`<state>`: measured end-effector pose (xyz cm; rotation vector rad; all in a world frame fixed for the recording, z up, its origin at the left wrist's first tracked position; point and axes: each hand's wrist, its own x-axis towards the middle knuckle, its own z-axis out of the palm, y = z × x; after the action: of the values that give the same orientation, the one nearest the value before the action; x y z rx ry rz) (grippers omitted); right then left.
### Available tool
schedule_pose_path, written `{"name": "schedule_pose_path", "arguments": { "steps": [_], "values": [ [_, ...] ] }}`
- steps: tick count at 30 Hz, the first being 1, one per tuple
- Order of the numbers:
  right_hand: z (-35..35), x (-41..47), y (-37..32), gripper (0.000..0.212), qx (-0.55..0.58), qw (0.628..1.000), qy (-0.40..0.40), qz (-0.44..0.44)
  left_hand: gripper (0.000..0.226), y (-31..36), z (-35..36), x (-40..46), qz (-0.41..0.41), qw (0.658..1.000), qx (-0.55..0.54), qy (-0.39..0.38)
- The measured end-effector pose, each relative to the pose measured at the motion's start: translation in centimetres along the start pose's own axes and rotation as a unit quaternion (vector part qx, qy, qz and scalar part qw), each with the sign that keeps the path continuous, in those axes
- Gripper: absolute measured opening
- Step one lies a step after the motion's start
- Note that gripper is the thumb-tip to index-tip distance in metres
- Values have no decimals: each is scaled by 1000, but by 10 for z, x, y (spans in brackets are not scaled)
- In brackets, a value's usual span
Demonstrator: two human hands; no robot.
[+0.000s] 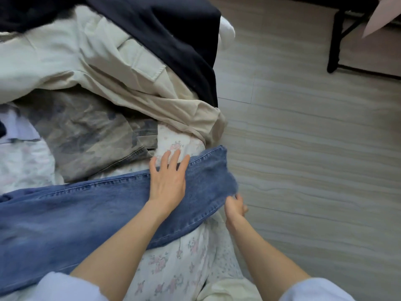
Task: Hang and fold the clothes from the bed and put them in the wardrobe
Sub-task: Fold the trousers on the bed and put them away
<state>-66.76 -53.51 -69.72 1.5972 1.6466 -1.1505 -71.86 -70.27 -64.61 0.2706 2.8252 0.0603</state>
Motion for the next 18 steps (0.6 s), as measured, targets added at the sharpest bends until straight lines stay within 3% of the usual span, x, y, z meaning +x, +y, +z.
{"name": "schedule_pose_path", "arguments": {
  "steps": [3,7,10,15,18],
  "values": [
    [15,-25,-6,49,-117,983,-31,-138,62,-4,4,-27,3,1000,8,-10],
    [45,-65,-10,51,-228,908,-135,-324,63,-32,15,-78,-69,994,-15,-87],
    [64,-92,-13,55,-275,879,-163,-353,60,-53,20,-107,-170,973,-67,-143],
    [98,-139,-13,61,-398,832,-136,-362,86,-91,19,-150,-323,922,-136,-164],
    [121,-169,-6,62,-488,766,-124,-399,66,-114,15,-171,-394,891,-142,-175]
  ]
}}
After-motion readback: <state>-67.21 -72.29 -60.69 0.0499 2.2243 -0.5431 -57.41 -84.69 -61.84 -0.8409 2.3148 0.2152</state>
